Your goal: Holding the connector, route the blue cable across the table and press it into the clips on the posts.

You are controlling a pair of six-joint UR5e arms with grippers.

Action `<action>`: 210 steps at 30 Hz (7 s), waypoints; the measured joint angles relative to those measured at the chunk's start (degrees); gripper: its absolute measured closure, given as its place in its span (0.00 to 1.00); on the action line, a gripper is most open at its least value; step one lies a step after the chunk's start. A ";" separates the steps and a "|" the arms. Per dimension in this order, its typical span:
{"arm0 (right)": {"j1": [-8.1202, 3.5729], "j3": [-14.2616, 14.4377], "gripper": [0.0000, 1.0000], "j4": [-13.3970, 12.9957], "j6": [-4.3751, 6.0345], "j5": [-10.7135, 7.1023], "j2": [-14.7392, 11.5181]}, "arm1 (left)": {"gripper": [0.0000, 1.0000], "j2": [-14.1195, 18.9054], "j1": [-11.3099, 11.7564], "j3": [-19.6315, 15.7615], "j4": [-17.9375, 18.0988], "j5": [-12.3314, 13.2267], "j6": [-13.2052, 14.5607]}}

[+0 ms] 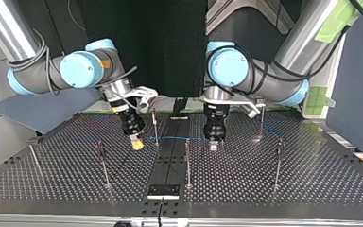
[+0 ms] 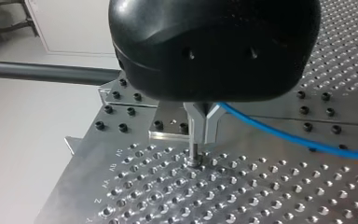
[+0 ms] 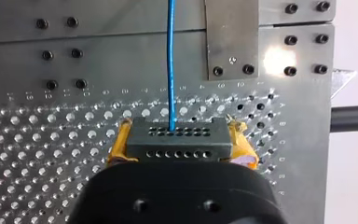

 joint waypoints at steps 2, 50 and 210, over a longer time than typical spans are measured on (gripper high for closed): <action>-0.32 -0.08 1.00 -0.05 -0.03 -0.16 0.46 | 0.98 -0.01 0.30 0.01 0.43 0.57 -0.15; -1.09 -0.20 1.00 0.81 0.00 -1.22 -3.29 | 0.98 1.86 1.65 -1.81 1.59 3.35 -0.94; -4.90 -1.46 1.00 -0.62 0.26 -3.23 0.60 | 0.00 -7.94 8.08 4.40 6.77 12.57 -8.96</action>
